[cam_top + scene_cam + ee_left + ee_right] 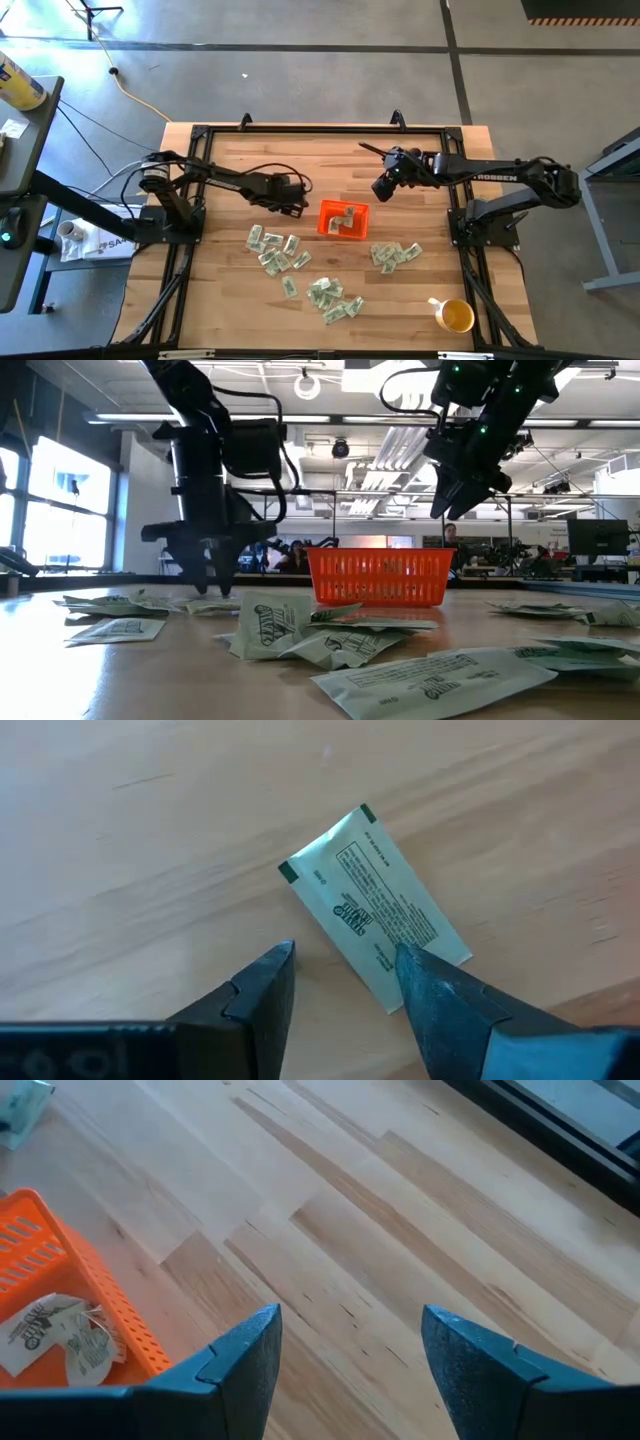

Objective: Pick and place Stevia / Truvia into bins
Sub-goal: Put the white stevia packet into the orange bin

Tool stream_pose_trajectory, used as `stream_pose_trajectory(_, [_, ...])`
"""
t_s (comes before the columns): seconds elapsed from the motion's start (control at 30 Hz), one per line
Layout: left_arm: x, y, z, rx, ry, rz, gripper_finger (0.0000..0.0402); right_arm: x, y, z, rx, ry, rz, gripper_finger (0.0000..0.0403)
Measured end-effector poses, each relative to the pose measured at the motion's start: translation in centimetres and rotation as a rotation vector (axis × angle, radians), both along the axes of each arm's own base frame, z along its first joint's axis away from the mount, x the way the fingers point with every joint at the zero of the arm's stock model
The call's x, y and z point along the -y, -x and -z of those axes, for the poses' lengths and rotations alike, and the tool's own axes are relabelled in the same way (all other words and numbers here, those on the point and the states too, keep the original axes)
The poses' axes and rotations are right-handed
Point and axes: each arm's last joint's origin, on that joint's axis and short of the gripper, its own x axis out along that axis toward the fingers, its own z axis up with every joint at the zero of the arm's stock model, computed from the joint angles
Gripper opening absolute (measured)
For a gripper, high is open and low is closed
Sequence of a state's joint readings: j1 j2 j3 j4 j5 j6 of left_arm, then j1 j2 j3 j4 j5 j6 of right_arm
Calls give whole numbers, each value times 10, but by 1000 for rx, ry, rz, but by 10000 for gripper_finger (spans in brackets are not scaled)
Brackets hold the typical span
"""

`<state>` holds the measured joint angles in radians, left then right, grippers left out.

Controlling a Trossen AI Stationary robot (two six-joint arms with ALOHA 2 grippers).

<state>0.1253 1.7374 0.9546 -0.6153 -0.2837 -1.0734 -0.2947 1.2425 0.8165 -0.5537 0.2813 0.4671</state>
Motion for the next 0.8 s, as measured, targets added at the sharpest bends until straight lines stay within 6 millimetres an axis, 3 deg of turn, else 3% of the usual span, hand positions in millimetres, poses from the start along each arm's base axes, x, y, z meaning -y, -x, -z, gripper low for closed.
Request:
stream_pose_trajectory(0.13, [1,1,-3,-1,22,6,193,0,0,0,1,-2,3,232])
stream_pose_trajectory(0.33, [2,3,-28,65,20,27,184,3,1,0,8,-20,4,232])
stream_pose_trajectory(0.8, [-30,2,-23,96,-10,-60,271,21,8,1,26,-75,30,232])
